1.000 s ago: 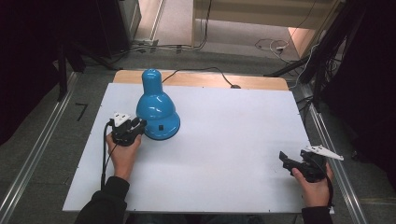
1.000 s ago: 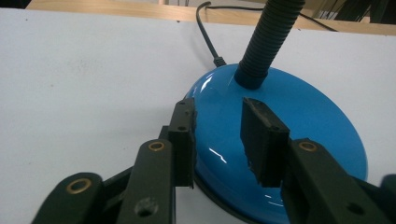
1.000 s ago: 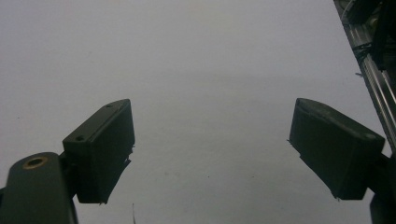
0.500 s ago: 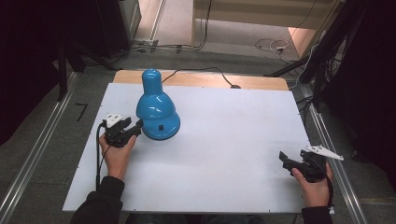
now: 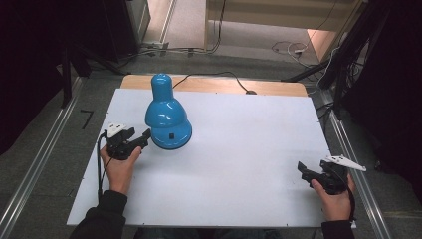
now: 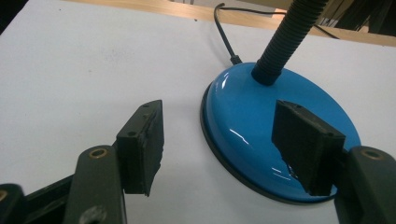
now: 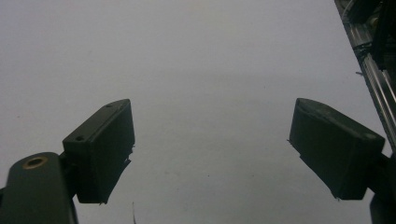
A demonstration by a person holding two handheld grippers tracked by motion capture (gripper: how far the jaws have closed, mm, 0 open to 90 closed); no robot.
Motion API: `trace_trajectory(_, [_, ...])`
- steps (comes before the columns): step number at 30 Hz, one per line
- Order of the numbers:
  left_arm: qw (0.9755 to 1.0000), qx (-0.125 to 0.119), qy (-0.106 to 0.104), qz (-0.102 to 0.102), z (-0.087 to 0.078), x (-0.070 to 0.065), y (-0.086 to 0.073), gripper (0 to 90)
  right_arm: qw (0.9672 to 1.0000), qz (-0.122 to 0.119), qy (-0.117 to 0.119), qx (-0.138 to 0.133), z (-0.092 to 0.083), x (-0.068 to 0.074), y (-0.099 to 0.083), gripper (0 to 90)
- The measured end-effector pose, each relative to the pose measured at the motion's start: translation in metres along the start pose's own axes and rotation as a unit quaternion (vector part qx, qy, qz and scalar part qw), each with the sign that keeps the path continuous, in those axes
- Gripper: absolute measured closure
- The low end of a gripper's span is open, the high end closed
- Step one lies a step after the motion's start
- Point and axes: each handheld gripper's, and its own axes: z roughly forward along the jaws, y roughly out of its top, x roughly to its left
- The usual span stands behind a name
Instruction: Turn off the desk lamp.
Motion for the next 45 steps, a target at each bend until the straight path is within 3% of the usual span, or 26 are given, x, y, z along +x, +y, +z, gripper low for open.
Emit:
trace_trajectory(18, [0.9999, 0.0, 0.008, 0.006, -0.013, 0.005, -0.006, 25.9, 1.0, 0.002, 0.0, 0.0, 0.0, 0.0, 0.0, 12.7])
trace_trajectory(45, [0.9999, 0.003, 0.0, 0.011, -0.029, 0.003, -0.012, 25.2, 1.0, 0.001, 0.0, 0.0, 0.0, 0.0, 0.0, 12.7])
